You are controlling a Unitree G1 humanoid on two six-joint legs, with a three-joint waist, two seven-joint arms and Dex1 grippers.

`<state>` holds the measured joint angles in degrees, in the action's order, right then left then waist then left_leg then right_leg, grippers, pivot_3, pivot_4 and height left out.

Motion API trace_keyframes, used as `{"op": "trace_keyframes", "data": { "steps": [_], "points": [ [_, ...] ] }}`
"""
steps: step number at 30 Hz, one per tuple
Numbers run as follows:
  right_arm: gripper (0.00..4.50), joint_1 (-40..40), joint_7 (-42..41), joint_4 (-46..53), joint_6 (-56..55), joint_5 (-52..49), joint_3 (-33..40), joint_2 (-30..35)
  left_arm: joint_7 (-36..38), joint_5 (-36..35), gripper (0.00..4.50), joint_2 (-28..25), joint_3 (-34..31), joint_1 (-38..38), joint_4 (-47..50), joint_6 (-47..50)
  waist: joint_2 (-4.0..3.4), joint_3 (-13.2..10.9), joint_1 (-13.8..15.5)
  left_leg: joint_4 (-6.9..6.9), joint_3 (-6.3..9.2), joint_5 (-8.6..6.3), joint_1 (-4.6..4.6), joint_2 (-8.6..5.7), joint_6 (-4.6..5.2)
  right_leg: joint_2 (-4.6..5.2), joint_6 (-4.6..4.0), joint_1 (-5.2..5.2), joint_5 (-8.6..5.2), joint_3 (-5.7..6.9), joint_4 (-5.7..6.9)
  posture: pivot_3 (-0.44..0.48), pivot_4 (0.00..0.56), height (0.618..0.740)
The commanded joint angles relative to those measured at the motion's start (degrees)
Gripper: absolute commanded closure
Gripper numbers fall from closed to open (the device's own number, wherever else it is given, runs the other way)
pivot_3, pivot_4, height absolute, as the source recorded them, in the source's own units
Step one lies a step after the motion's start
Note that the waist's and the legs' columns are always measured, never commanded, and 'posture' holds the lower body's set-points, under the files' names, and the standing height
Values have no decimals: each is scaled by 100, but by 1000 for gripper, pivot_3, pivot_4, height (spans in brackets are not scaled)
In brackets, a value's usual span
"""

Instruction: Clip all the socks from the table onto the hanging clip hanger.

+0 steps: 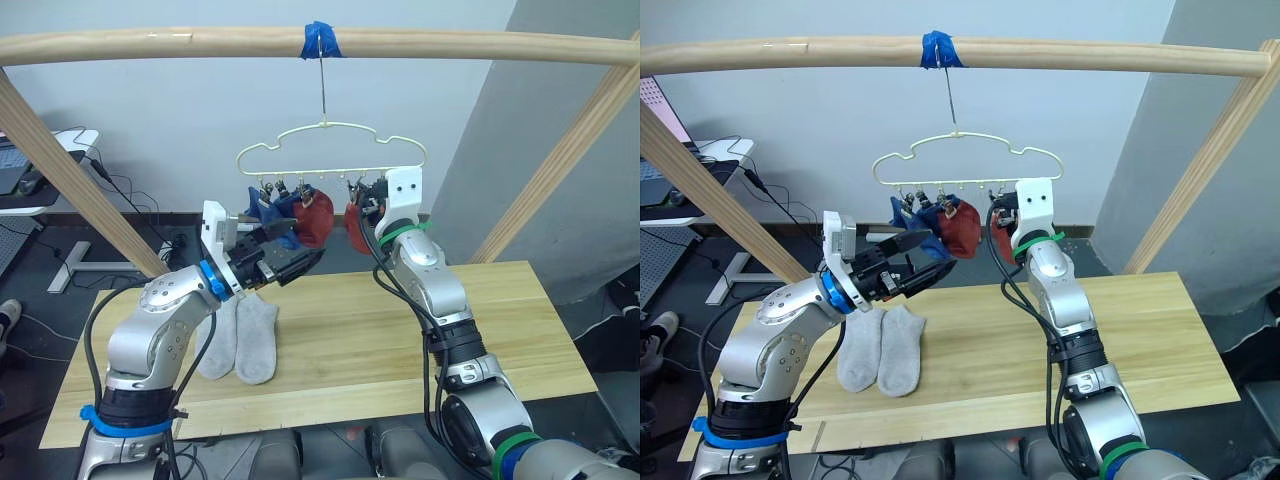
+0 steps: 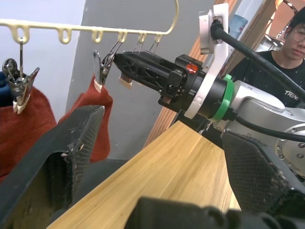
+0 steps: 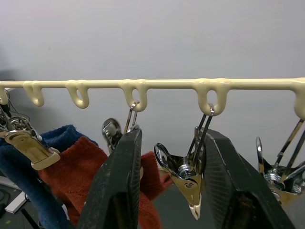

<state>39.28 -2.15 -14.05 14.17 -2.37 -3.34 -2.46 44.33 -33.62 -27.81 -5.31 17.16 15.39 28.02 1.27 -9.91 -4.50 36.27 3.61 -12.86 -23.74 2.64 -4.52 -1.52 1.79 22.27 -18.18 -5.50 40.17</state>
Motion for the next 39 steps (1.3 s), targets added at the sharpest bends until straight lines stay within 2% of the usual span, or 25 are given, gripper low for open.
{"op": "trace_keyframes", "data": {
  "steps": [1,4,7,9,12,16,20,24,28,31,39],
  "points": [
    [2678,142,-12,68,-137,-11,57,-21,-46,-16,0,18,-36,-6,225,-119,0,0,0,0,0,0,0,0,0,0,0,0,0,0,0,32,123,740],
    [2678,135,-29,74,-130,-27,66,-31,-45,-19,0,14,-41,-12,224,-116,0,0,1,0,0,0,0,0,0,0,0,0,0,0,0,31,128,740],
    [3184,126,-36,84,-131,-33,70,-34,-47,-18,0,16,-34,-23,230,-116,0,0,1,0,0,0,0,0,0,0,0,0,0,0,1,31,130,740],
    [3876,125,-37,84,-133,-38,74,-36,-47,-16,0,17,-30,-26,230,-117,0,0,1,0,0,0,0,0,0,0,0,0,0,0,1,31,130,740],
    [4487,87,-52,129,-104,-70,110,-14,-63,-27,0,35,-18,-38,242,-102,0,0,1,0,0,0,0,0,0,0,0,0,0,0,1,27,135,740],
    [4487,-12,-173,297,96,-173,173,122,-86,-31,0,47,-9,-68,223,-83,0,0,4,0,0,0,0,0,0,0,0,0,0,0,1,23,136,740],
    [4487,-101,-762,716,943,-567,205,428,-197,45,0,25,-39,-162,-16,1,0,0,26,0,0,0,0,-1,0,0,0,0,0,0,1,12,139,740],
    [4487,-204,-1382,1291,1890,-1016,243,879,-551,717,0,-111,79,-367,-848,-65,-1,0,33,0,0,0,8,0,1,-1,0,-4,0,-1,2,-4,143,740],
    [4487,-238,-1703,1675,2429,-1231,187,1182,-1018,1733,0,-108,262,-437,-2203,-928,-1,0,37,0,-1,0,9,-1,1,-2,0,-3,0,-1,2,-12,150,740],
    [4487,-271,-1734,1791,2586,-1263,184,1264,-1109,2301,0,-132,525,-307,-3094,-1379,-1,0,35,0,-1,0,9,-1,1,-2,0,-3,0,-1,2,-22,151,740],
    [4487,-305,-1670,1983,2829,-1338,254,1250,-811,2706,0,-86,896,-193,-3706,-1310,-1,-3,76,0,-1,-1,1,-3,1,0,0,-2,0,1,-6,-54,166,740]
  ]
}}
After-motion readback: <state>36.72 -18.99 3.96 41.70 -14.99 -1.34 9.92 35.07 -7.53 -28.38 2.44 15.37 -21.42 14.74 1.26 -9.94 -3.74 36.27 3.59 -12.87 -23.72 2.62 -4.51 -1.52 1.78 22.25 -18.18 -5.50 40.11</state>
